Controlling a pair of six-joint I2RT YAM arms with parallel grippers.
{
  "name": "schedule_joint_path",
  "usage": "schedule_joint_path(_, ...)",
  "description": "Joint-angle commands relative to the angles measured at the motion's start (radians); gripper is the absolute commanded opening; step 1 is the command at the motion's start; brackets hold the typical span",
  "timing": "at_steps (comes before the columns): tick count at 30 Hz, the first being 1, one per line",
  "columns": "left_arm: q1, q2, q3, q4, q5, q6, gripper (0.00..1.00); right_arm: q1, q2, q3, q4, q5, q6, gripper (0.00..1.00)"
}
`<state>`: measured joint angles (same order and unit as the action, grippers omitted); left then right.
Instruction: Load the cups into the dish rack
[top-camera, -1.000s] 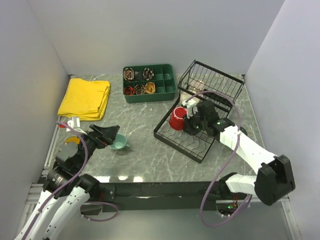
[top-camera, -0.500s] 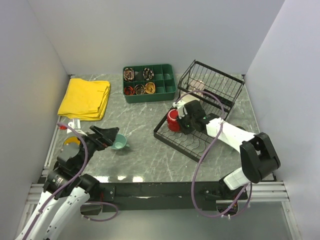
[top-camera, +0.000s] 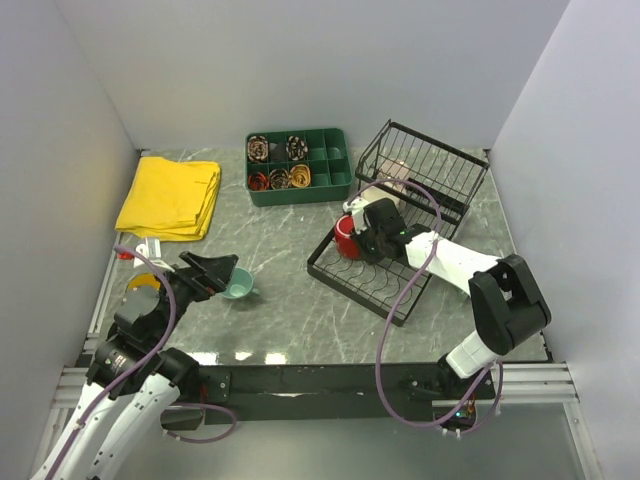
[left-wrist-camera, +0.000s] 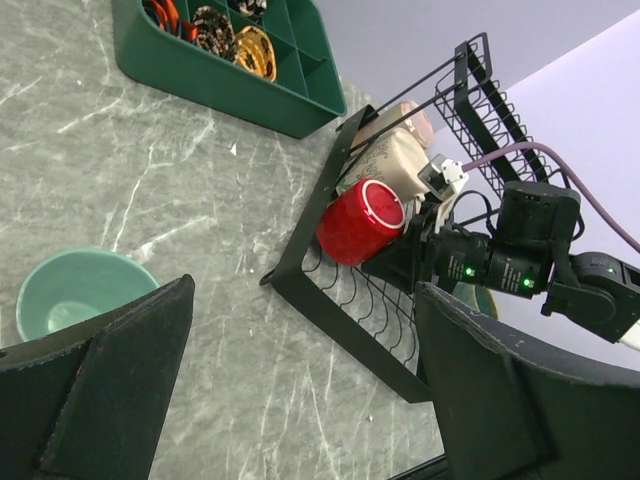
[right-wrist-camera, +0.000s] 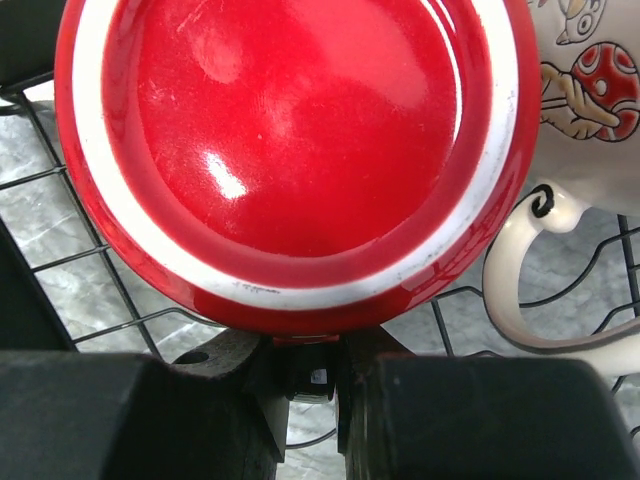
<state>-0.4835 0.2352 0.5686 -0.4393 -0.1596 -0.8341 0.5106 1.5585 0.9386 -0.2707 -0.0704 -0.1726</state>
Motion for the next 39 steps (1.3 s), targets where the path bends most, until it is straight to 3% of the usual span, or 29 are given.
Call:
schedule_joint_path(1, -0.001, -0.013, -0.01, -0.001, -0.008, -0.022, 0.96, -0.001, 0.014, 0.068, 0.096, 0.035, 0.015, 0.0)
schedule_joint_path(6, -0.001, -0.016, -0.009, -0.007, -0.003, -0.033, 0.96, -0.018, 0.044, 0.091, 0.079, 0.023, 0.033, 0.01)
schedule_joint_path(15, -0.001, -0.02, -0.013, -0.021, 0.003, -0.052, 0.96, -0.038, 0.066, 0.101, 0.07, 0.0, 0.039, 0.15)
schedule_joint_path(16, -0.001, -0.02, -0.016, -0.021, 0.005, -0.056, 0.96, -0.038, 0.066, 0.101, 0.068, -0.002, 0.038, 0.22)
schedule_joint_path(20, -0.001, 0.002, -0.016, -0.055, -0.015, -0.089, 0.96, -0.037, 0.061, 0.101, 0.065, -0.002, 0.028, 0.35)
schedule_joint_path(26, -0.001, 0.105, -0.003, -0.157, -0.067, -0.168, 0.97, -0.038, 0.038, 0.097, 0.053, -0.014, -0.005, 0.48)
schedule_joint_path(34, -0.001, 0.288, 0.017, -0.245, -0.141, -0.279, 0.99, -0.037, -0.127, 0.072, -0.041, -0.1, -0.113, 0.71)
schedule_joint_path(39, -0.001, 0.4, 0.036, -0.265, -0.181, -0.342, 0.93, -0.04, -0.281, 0.045, -0.157, -0.161, -0.252, 0.76)
